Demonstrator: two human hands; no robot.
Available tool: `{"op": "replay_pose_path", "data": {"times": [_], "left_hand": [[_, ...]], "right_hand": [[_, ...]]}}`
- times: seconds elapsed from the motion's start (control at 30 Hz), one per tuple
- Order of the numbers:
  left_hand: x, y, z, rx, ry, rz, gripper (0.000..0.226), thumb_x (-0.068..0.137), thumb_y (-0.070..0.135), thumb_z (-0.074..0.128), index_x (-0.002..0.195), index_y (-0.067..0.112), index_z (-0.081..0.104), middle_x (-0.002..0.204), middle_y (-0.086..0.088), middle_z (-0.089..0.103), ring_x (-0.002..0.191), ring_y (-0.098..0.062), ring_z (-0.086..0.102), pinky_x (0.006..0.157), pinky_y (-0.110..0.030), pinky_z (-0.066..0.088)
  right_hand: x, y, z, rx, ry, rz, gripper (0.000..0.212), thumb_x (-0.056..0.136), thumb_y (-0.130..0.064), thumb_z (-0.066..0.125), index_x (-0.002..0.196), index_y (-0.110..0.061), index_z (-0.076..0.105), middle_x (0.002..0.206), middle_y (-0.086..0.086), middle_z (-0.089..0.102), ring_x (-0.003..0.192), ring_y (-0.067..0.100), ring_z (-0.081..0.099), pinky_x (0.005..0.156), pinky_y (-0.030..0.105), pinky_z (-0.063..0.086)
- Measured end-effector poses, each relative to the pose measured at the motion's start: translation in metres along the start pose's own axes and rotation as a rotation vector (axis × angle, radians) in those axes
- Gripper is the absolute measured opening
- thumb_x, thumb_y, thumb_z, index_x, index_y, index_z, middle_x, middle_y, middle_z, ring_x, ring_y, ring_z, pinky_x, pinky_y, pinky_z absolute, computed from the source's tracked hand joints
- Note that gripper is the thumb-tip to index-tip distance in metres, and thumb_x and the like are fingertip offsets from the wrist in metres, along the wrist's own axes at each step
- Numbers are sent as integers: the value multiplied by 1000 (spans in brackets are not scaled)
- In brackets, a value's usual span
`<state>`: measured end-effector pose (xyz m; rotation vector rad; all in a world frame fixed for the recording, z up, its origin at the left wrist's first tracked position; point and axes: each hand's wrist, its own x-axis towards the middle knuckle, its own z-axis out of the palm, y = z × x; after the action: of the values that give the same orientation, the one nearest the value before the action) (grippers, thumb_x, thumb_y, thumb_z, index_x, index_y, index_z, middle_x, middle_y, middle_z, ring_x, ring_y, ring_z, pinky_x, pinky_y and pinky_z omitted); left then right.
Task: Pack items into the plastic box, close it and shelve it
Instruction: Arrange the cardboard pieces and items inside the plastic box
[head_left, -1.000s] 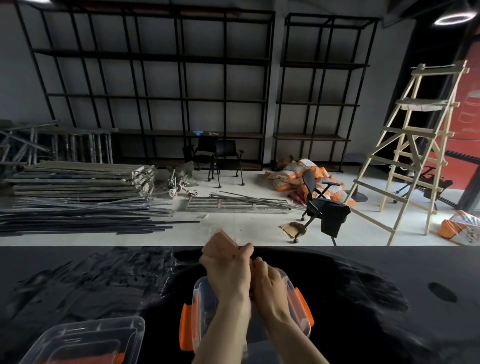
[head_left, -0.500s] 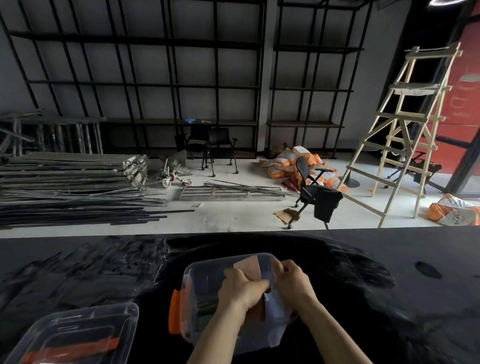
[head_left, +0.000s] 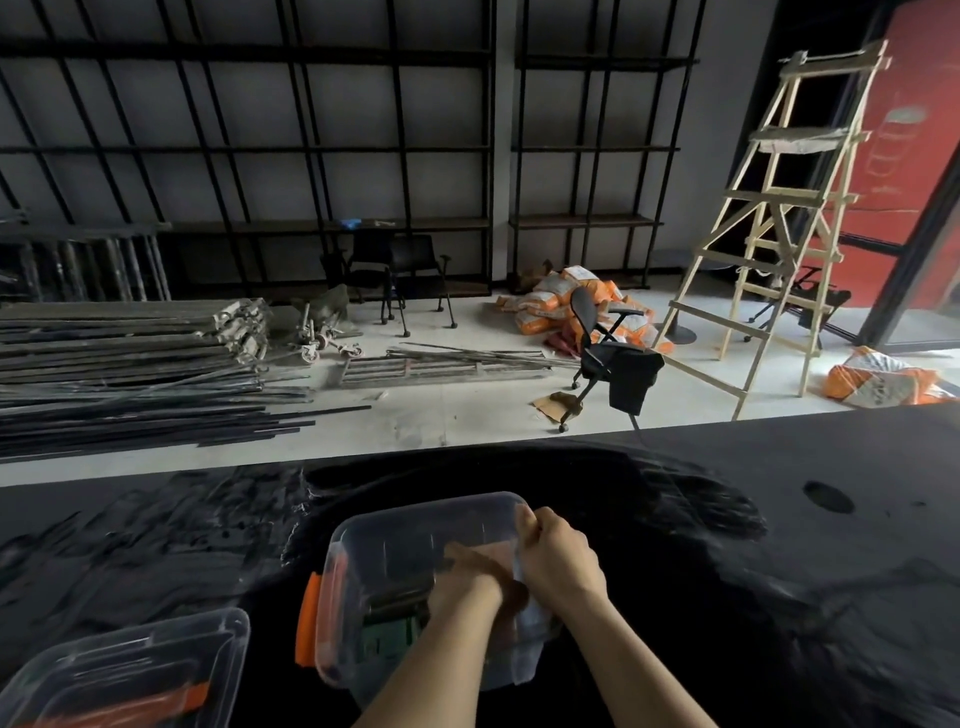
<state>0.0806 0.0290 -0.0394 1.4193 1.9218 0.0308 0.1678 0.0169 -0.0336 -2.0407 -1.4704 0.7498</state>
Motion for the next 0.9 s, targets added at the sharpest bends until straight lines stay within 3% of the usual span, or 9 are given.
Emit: {"op": "replay_pose_path", "data": {"times": [0.1,0.2,0.27,0.37,0.53,0.63,0.77,0.8,0.9], "left_hand": [[-1,0,-4,79,-11,38,46,85,54,48,126,32,50,138,-9,47,124,-33,51,95,-41,47],[5,-3,1,124,-25,25,44,91,50,51,126,23,53,133,-7,54,123,-27,53,96,-37,45],[4,-4,1,140,-3,3,53,91,51,51,134,20,48,138,-9,51,128,-28,49,98,-37,42],[9,-9,4,141,-29,19,49,94,53,44,135,26,46,140,-8,50,129,-27,47,89,-35,35],[7,-7,-1,242,28,36,55,86,51,59,133,23,52,131,-6,56,120,-25,54,95,-36,42],[-1,-5,-10,194,-61,-11,50,84,53,57,126,27,49,112,-4,52,102,-21,56,78,-31,43],[3,-5,-9,189,-49,-71,73,79,57,57,140,22,36,133,-6,50,117,-25,55,87,-34,46],[2,-4,-8,182,-58,-63,80,77,61,54,144,24,32,134,-6,48,117,-25,55,83,-34,43],[2,-6,-6,86,-20,-105,86,77,59,60,143,15,27,126,-10,55,99,-25,58,72,-32,42]], "right_hand": [[-5,-3,-7,22,-21,-3,72,76,-73,35,109,-15,61,107,7,65,100,33,61,82,37,46],[-3,-1,-6,8,-24,-22,58,89,-65,43,111,-15,61,112,8,65,105,34,61,81,37,45],[-1,1,-3,-13,-2,-16,54,94,-63,36,110,-17,61,112,7,66,100,32,61,83,38,46],[1,1,-1,-25,21,-3,53,99,-59,28,108,-19,61,103,5,63,90,30,57,81,38,45],[-1,2,-2,-41,30,-32,54,99,-59,30,109,-17,61,110,7,66,106,34,63,79,37,43],[1,4,0,-43,40,-46,53,101,-57,27,106,-18,62,101,5,65,96,31,62,76,36,43],[4,6,3,-39,39,-39,55,101,-57,24,108,-18,62,103,6,66,99,32,64,81,39,48],[4,6,3,-45,40,-38,56,101,-57,24,109,-18,62,107,8,67,102,34,63,82,40,48],[5,7,3,-61,36,-38,58,101,-58,22,112,-17,61,114,9,67,105,35,63,80,39,45]]}}
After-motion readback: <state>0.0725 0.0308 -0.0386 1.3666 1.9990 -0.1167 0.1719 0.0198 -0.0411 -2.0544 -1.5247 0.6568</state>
